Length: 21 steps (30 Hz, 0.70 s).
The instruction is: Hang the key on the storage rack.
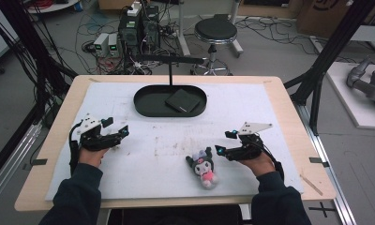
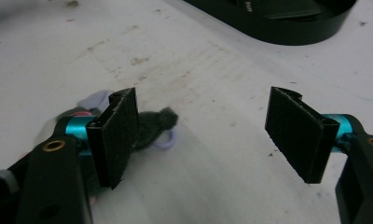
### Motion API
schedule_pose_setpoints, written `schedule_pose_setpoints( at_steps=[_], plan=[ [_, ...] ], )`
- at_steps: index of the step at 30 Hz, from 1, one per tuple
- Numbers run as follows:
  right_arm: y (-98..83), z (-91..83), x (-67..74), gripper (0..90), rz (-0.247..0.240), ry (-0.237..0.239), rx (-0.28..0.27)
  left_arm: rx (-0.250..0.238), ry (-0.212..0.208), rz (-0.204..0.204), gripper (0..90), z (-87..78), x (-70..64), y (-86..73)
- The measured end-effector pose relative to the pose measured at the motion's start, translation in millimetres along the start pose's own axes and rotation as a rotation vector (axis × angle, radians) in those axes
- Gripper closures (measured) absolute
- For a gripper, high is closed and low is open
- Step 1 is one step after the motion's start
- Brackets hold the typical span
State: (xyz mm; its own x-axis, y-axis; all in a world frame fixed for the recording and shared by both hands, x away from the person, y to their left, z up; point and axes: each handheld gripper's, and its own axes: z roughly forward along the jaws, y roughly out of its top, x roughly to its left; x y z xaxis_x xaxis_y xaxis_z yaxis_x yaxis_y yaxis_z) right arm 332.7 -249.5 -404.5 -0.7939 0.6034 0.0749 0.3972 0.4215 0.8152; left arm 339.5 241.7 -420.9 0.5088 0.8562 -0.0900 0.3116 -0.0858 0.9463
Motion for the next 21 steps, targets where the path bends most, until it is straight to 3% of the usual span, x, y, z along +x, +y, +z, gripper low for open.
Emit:
schedule_pose_setpoints(
  at_steps=[6,10,13,18,20,21],
  plan=[
    [-1.7,26.4,4.5,36.0,0.035,0.074,0.064,0.006,0.000,0.004,24.9,1.6,-0.4,-0.2],
    [-2.0,40.5,1.0,38.9,0.108,0.161,0.097,0.010,-0.002,0.005,24.9,1.0,-0.6,-0.4],
    [-5.2,49.0,-2.3,46.3,0.176,0.194,0.148,0.012,0.001,0.002,24.9,0.3,-0.8,-0.6],
    [-5.5,51.0,-3.9,74.2,0.189,0.255,0.168,0.012,0.001,0.003,24.9,0.2,-1.3,-0.8],
    [-3.8,49.4,-1.0,89.9,0.145,0.243,0.165,0.013,0.002,0.004,24.9,0.2,-1.4,-0.8],
    [-3.1,48.7,0.7,90.0,0.125,0.236,0.159,0.014,0.003,0.005,24.9,0.1,-1.3,-0.7]
  ],
)
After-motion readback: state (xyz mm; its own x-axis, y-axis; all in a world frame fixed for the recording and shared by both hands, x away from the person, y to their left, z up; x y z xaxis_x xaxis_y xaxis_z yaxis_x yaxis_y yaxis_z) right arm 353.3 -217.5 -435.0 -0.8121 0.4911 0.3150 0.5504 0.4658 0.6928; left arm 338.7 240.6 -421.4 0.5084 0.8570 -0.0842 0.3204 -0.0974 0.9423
